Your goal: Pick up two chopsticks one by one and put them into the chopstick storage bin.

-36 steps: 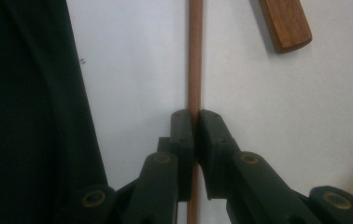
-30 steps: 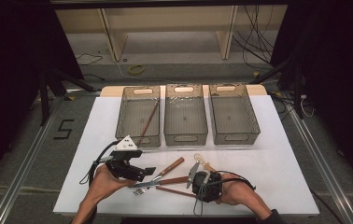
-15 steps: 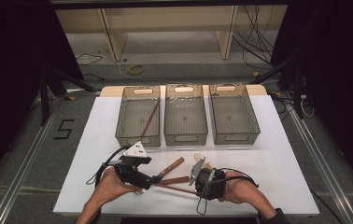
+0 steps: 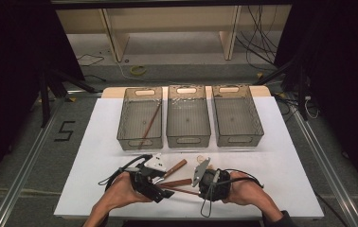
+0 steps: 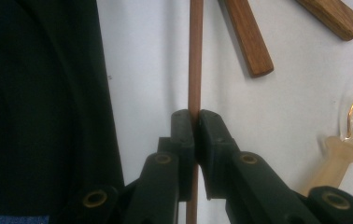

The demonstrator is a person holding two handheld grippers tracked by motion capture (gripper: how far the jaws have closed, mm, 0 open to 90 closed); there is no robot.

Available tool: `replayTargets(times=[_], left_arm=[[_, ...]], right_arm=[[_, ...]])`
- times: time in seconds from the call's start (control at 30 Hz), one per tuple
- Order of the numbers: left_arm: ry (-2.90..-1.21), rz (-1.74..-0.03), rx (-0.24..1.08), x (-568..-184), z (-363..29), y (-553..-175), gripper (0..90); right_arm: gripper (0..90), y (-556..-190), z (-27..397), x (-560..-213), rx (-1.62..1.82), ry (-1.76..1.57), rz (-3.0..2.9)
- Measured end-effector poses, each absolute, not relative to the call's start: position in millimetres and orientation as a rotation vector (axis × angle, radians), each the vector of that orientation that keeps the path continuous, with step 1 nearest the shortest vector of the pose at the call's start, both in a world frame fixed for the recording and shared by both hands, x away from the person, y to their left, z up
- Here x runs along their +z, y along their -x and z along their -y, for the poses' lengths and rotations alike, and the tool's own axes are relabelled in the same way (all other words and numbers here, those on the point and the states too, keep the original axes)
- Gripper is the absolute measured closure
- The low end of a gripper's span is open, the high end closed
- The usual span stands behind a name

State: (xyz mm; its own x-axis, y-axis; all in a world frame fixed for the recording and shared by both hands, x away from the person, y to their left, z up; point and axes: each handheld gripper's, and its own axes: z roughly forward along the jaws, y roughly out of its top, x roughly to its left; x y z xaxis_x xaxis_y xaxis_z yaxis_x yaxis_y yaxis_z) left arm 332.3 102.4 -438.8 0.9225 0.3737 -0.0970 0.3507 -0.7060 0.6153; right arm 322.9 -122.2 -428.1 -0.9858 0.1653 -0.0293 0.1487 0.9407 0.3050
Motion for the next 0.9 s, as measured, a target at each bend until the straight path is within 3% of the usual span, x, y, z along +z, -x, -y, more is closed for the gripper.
replayTargets(times=[0.3,0.9], left_arm=[[-2.518,-0.418,0.044,-447,-86,-328,37.0],[-2.571,-0.280,0.030,-450,-78,-320,68.7]], right_arm=[[85.4,-317,117,-423,0.483,-0.199,-3.043],[85.3,-312,114,-420,0.516,-0.151,-3.035]])
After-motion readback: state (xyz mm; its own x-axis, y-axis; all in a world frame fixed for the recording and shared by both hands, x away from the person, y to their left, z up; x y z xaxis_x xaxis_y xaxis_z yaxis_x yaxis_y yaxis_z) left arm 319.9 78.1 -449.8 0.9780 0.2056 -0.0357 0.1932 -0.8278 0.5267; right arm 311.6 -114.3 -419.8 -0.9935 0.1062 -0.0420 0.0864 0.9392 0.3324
